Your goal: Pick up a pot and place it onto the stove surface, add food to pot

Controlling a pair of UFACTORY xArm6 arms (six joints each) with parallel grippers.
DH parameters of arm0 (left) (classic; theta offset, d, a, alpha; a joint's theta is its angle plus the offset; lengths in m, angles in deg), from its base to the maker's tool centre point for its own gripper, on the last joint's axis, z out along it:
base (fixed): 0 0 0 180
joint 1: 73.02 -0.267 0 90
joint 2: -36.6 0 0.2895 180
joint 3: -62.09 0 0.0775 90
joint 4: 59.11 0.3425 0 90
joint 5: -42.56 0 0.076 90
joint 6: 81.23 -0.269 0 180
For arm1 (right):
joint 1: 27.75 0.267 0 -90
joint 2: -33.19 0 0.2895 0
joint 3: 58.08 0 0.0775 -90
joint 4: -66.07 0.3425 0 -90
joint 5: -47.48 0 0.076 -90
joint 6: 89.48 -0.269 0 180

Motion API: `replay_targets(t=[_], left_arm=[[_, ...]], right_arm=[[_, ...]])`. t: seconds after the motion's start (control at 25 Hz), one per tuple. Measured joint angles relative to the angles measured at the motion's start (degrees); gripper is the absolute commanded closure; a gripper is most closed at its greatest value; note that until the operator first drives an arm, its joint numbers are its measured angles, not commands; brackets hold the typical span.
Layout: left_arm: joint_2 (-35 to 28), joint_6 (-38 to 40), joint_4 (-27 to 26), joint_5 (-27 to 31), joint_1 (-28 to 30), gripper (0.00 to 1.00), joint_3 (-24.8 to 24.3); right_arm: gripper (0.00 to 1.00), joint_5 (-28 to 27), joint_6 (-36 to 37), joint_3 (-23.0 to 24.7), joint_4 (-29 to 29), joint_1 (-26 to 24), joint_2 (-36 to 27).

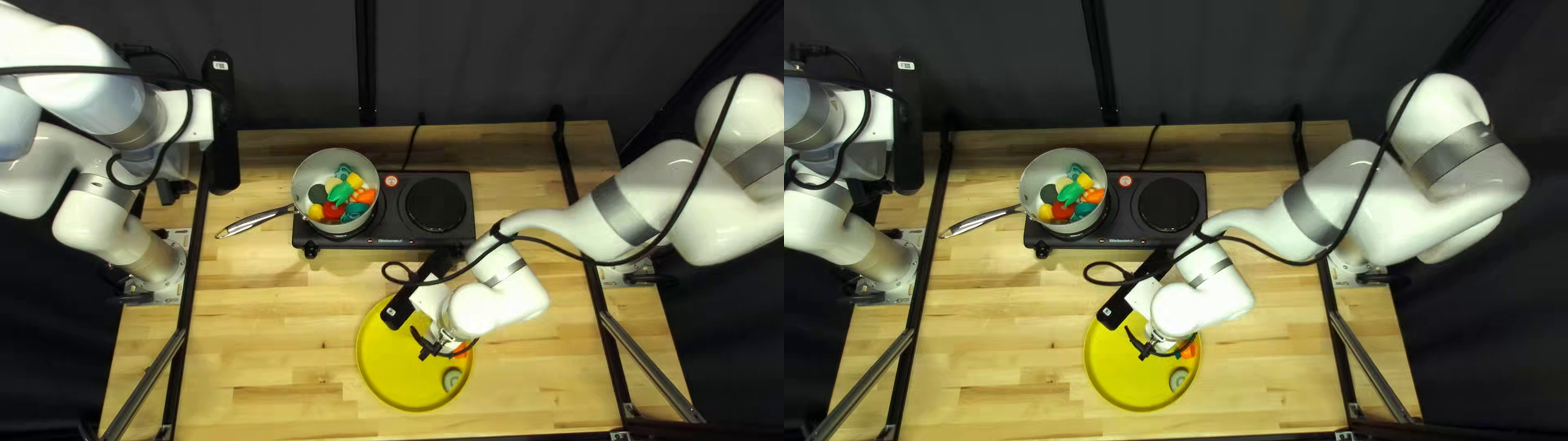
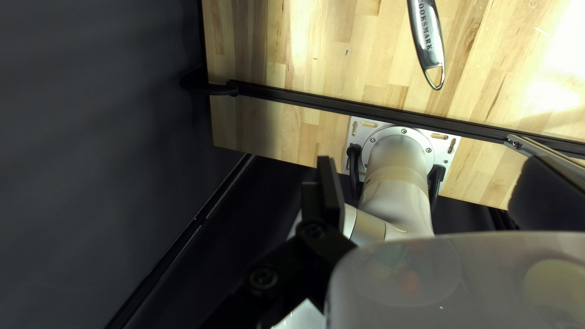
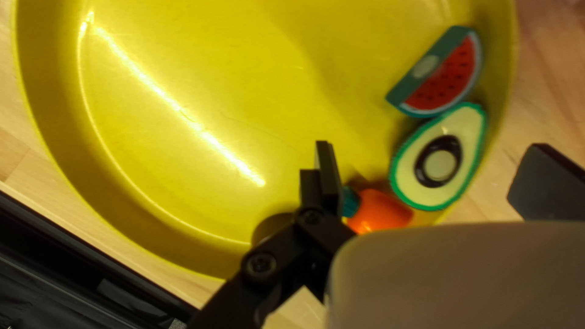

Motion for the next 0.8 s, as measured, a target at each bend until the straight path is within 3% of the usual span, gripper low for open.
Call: replay_targets(t=[0.16,0.8], left_arm=[[0.0,0.0,0.0,0.0,0.0,0.00,0.0],[0.0,0.0,0.0,0.0,0.0,0.00,0.0]], right_arm=[[0.00,0.6,0.4,-1.5,0.2,0.1,1.8],[0.00,6.3,3.6,3.0,1.9,-3.2,1.7]])
